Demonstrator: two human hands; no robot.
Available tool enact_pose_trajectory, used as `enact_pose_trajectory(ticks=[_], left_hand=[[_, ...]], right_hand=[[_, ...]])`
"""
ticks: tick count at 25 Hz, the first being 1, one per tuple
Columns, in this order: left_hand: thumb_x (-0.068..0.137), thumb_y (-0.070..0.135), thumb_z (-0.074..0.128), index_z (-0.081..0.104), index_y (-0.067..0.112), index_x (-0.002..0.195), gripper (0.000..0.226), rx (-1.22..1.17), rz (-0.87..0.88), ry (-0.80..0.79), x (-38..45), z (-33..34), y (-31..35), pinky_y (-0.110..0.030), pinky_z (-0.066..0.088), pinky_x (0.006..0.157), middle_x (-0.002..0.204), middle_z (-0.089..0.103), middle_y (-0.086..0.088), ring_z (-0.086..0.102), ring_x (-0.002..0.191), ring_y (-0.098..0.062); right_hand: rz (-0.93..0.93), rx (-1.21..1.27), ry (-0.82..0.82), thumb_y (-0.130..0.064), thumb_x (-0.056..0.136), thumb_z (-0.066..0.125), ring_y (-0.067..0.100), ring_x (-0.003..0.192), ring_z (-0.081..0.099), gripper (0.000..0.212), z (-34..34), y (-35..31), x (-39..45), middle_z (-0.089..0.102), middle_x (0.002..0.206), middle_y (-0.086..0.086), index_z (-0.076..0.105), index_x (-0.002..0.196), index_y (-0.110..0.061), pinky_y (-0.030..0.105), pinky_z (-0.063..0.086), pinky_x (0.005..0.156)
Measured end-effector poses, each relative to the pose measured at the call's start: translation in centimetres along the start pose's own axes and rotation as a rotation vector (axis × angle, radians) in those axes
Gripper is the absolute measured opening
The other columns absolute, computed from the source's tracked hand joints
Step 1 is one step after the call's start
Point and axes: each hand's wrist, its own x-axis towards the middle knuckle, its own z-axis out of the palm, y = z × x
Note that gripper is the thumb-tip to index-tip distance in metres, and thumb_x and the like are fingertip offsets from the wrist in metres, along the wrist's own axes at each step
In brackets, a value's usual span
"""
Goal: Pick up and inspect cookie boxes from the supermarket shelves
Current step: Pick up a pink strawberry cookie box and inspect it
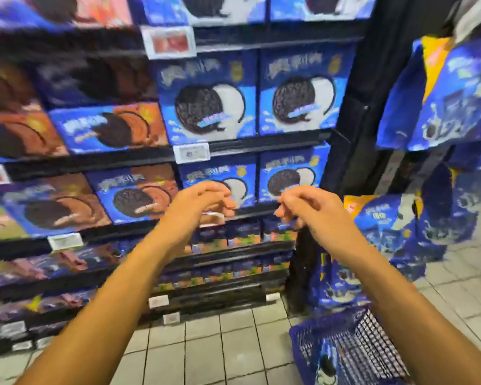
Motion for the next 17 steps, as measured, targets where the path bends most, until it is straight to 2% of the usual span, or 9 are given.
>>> enact_pose_trajectory(ticks=[3,6,9,11,14,16,17], left_hand=[[0.095,0.003,0.051,0.065,0.011,0.095,0.016,0.009,0.144,0.134,-0.6,-4.6,6.2,-0.016,0.051,0.054,0.078,0.073,-0.004,0.068,0.065,-0.01],[0.092,0.006,0.057,0.063,0.011,0.105,0.015,0.077,0.285,0.252,-0.4,-8.5,11.4,-0.024,0.052,0.072,0.091,0.072,-0.005,0.067,0.079,-0.012],[0.089,0.004,0.063,0.062,0.018,0.106,0.022,0.092,0.412,0.39,1.0,-12.6,15.2,-0.031,0.05,0.082,0.1,0.071,-0.002,0.066,0.091,-0.015],[0.092,-0.003,0.056,0.061,0.018,0.11,0.028,0.119,0.467,0.465,2.4,-15.2,17.3,-0.025,0.049,0.079,0.102,0.069,0.0,0.062,0.096,-0.016],[0.094,-0.001,0.055,0.055,0.012,0.122,0.031,0.168,0.56,0.564,4.7,-19.4,21.1,-0.016,0.046,0.079,0.109,0.063,-0.003,0.057,0.101,-0.014],[0.094,0.0,0.057,0.052,0.007,0.128,0.035,0.189,0.617,0.649,6.1,-22.1,23.7,-0.023,0.048,0.086,0.114,0.06,-0.008,0.055,0.102,-0.017],[0.093,0.001,0.058,0.051,0.005,0.131,0.038,0.209,0.631,0.694,6.9,-23.4,25.0,-0.034,0.048,0.092,0.118,0.06,-0.011,0.055,0.103,-0.022]], right_hand=[[-0.163,0.007,-0.045,-0.026,0.098,0.06,0.001,0.075,0.07,0.021,1.9,-6.5,4.1,0.077,0.081,-0.006,0.076,0.084,-0.029,0.014,0.051,0.063],[-0.333,0.003,-0.073,-0.036,0.089,0.06,0.004,0.087,0.072,0.015,3.7,-12.5,8.3,0.078,0.088,-0.008,0.075,0.087,-0.039,0.015,0.053,0.073],[-0.44,-0.031,-0.072,-0.019,0.096,0.064,0.006,0.092,0.071,0.023,5.2,-16.2,12.7,0.077,0.095,-0.012,0.073,0.093,-0.04,0.017,0.052,0.078],[-0.481,-0.05,-0.056,-0.008,0.096,0.063,0.003,0.091,0.07,0.028,6.3,-18.1,15.6,0.077,0.097,-0.014,0.073,0.094,-0.035,0.02,0.054,0.079],[-0.541,-0.023,-0.019,-0.004,0.095,0.062,0.0,0.093,0.068,0.031,8.7,-21.5,19.8,0.076,0.103,-0.011,0.066,0.101,-0.034,0.017,0.052,0.079],[-0.587,-0.019,0.027,-0.005,0.095,0.062,0.006,0.098,0.066,0.031,10.5,-23.8,22.4,0.072,0.109,-0.01,0.063,0.108,-0.033,0.025,0.051,0.086],[-0.605,-0.031,0.06,-0.006,0.095,0.063,0.009,0.1,0.065,0.03,11.5,-24.8,23.6,0.069,0.111,-0.01,0.062,0.114,-0.03,0.029,0.051,0.089]])
